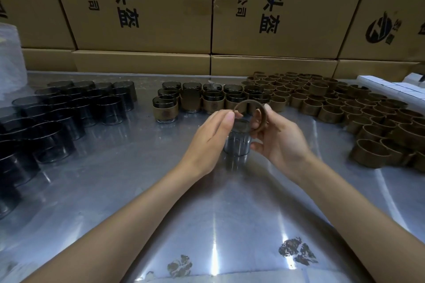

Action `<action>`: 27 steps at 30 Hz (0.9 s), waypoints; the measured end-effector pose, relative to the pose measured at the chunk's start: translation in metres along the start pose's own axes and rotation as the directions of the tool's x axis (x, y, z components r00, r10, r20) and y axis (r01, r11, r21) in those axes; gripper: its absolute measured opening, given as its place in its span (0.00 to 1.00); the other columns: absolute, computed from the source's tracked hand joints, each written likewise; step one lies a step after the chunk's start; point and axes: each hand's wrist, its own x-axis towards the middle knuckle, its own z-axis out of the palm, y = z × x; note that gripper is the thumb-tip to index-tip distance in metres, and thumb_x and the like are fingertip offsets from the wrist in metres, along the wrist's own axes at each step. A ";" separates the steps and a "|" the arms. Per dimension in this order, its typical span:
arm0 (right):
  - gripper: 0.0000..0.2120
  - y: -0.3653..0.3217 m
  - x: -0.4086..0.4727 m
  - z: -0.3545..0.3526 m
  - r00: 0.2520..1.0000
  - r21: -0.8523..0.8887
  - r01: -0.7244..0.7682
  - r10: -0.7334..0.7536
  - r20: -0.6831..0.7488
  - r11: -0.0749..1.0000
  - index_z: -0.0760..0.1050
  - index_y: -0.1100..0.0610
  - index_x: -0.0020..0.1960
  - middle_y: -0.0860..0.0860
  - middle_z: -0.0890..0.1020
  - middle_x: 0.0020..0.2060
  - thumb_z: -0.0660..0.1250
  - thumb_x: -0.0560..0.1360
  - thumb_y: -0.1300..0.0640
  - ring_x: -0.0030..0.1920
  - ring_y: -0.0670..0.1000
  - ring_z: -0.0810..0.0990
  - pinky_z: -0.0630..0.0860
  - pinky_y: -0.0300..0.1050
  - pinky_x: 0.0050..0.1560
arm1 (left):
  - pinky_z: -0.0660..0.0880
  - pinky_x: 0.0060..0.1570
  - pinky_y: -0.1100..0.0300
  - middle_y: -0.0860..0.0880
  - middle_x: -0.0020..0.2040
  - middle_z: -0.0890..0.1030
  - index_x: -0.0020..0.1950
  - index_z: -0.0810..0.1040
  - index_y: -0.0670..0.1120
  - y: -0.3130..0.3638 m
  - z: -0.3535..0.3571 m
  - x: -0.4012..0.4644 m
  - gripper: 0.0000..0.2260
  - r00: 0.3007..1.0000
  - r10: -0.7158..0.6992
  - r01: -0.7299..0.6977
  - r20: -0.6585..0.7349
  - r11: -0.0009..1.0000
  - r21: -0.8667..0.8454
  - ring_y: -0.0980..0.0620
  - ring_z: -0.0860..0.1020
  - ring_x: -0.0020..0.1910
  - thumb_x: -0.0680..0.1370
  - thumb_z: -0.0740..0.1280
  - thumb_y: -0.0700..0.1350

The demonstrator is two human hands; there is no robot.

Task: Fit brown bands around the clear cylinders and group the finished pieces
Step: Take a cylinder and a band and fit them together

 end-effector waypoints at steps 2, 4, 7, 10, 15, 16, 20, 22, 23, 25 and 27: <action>0.19 0.003 0.001 -0.001 1.000 -0.044 0.012 -0.012 0.016 0.999 0.77 0.53 0.52 0.47 0.74 0.33 0.53 0.80 0.43 0.34 0.44 0.71 0.71 0.37 0.34 | 0.68 0.58 0.71 0.55 0.57 0.79 0.59 0.76 0.52 -0.003 0.001 -0.001 0.17 1.000 -0.022 0.022 0.004 1.000 -0.016 0.63 0.74 0.59 0.83 0.51 0.55; 0.17 0.005 0.002 -0.002 0.996 -0.144 0.092 -0.093 0.000 0.985 0.77 0.56 0.57 0.48 0.75 0.38 0.57 0.79 0.45 0.37 0.44 0.73 0.71 0.38 0.37 | 0.65 0.56 0.76 0.56 0.58 0.78 0.62 0.74 0.51 -0.005 0.001 -0.002 0.17 0.999 -0.031 0.031 0.010 1.000 -0.005 0.66 0.72 0.60 0.84 0.50 0.53; 0.09 0.010 0.005 -0.002 0.962 -0.367 0.216 -0.262 -0.080 0.905 0.77 0.52 0.53 0.44 0.77 0.40 0.60 0.79 0.50 0.39 0.39 0.75 0.69 0.36 0.41 | 0.64 0.57 0.78 0.55 0.60 0.77 0.63 0.74 0.50 -0.006 0.001 -0.002 0.17 0.999 -0.031 0.031 0.019 1.000 0.003 0.66 0.71 0.61 0.84 0.49 0.52; 0.09 0.018 0.008 -0.002 0.950 -0.417 0.232 -0.297 -0.097 0.879 0.76 0.51 0.53 0.42 0.80 0.45 0.59 0.80 0.50 0.44 0.34 0.77 0.71 0.34 0.45 | 0.63 0.51 0.81 0.59 0.53 0.76 0.54 0.72 0.59 -0.006 0.001 -0.001 0.13 0.999 -0.051 0.051 0.018 0.999 0.007 0.73 0.71 0.53 0.84 0.49 0.50; 0.12 0.030 0.014 -0.002 0.967 -0.384 0.161 -0.224 -0.124 0.909 0.73 0.53 0.56 0.40 0.81 0.45 0.56 0.81 0.47 0.48 0.35 0.79 0.72 0.29 0.44 | 0.71 0.64 0.52 0.48 0.57 0.77 0.60 0.71 0.48 -0.013 0.001 0.001 0.18 0.986 -0.153 0.159 0.072 0.984 -0.083 0.57 0.75 0.59 0.82 0.49 0.57; 0.14 0.032 0.015 -0.002 0.968 -0.393 0.144 -0.212 -0.135 0.908 0.72 0.53 0.57 0.41 0.80 0.46 0.55 0.81 0.46 0.49 0.36 0.78 0.71 0.28 0.43 | 0.70 0.65 0.47 0.48 0.59 0.76 0.63 0.69 0.48 -0.013 0.001 0.001 0.20 0.984 -0.157 0.165 0.085 0.982 -0.092 0.55 0.74 0.61 0.81 0.49 0.59; 0.14 0.035 0.017 -0.001 0.973 -0.423 0.084 -0.165 -0.159 0.902 0.67 0.48 0.57 0.40 0.76 0.50 0.50 0.82 0.42 0.51 0.37 0.75 0.71 0.29 0.45 | 0.60 0.73 0.51 0.54 0.72 0.68 0.75 0.62 0.51 -0.015 0.001 0.003 0.32 0.969 -0.199 0.204 0.143 0.979 -0.023 0.58 0.64 0.72 0.77 0.48 0.68; 0.14 0.037 0.019 -0.002 0.979 -0.455 0.052 -0.136 -0.154 0.889 0.65 0.48 0.58 0.44 0.76 0.54 0.48 0.81 0.41 0.57 0.43 0.74 0.70 0.39 0.57 | 0.56 0.75 0.52 0.55 0.74 0.67 0.76 0.61 0.52 -0.016 0.000 0.004 0.31 0.961 -0.222 0.228 0.164 0.974 -0.017 0.59 0.62 0.73 0.78 0.48 0.66; 0.15 0.037 0.020 -0.002 0.980 -0.481 0.037 -0.125 -0.152 0.876 0.63 0.49 0.58 0.48 0.76 0.56 0.47 0.81 0.40 0.59 0.46 0.74 0.68 0.42 0.59 | 0.56 0.75 0.52 0.55 0.74 0.67 0.76 0.62 0.52 -0.017 0.000 0.005 0.28 0.956 -0.235 0.242 0.175 0.970 -0.021 0.60 0.62 0.73 0.79 0.48 0.64; 0.17 0.038 0.023 -0.002 0.982 -0.539 0.009 -0.109 -0.154 0.842 0.60 0.49 0.60 0.50 0.72 0.60 0.45 0.80 0.38 0.60 0.48 0.71 0.65 0.43 0.57 | 0.55 0.75 0.52 0.55 0.74 0.66 0.76 0.62 0.53 -0.018 -0.001 0.006 0.26 0.943 -0.267 0.276 0.200 0.961 -0.020 0.59 0.61 0.74 0.81 0.47 0.61; 0.24 0.038 0.026 -0.002 0.984 -0.582 -0.031 -0.079 -0.163 0.812 0.60 0.49 0.63 0.49 0.71 0.61 0.42 0.78 0.34 0.61 0.49 0.70 0.63 0.44 0.58 | 0.55 0.75 0.51 0.54 0.74 0.66 0.76 0.63 0.53 -0.019 -0.001 0.008 0.27 0.926 -0.309 0.317 0.217 0.948 -0.006 0.58 0.61 0.74 0.81 0.47 0.63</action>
